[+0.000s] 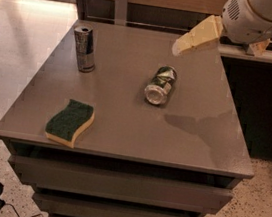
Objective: Place green can upright
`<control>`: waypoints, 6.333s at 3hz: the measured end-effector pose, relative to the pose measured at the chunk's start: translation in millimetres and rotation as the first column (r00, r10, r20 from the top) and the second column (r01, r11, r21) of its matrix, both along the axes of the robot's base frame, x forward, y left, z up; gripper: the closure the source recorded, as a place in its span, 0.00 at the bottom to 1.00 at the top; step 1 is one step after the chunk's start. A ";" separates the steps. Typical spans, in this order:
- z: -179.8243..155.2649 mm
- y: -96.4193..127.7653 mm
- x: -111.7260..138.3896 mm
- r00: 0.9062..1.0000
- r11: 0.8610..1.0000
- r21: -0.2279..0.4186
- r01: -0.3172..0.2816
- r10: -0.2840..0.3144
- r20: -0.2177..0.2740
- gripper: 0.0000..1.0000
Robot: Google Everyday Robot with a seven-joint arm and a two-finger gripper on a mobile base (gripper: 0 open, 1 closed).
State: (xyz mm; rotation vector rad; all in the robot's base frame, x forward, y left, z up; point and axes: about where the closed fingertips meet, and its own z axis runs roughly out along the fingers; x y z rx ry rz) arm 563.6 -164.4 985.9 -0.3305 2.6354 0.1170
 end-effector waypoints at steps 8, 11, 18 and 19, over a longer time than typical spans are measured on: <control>-124.0 88.8 62.3 0.817 0.890 0.025 0.456 -0.407 -0.409 0.00; -148.3 92.8 68.4 0.810 0.898 0.055 0.436 -0.365 -0.459 0.16; -149.8 85.5 69.5 0.832 0.891 0.108 0.440 -0.360 -0.422 1.00; -130.9 47.2 58.4 0.875 0.864 0.236 0.445 -0.363 -0.319 1.00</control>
Offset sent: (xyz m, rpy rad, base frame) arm 0.0261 0.0504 -0.0203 0.0306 0.1876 -0.5441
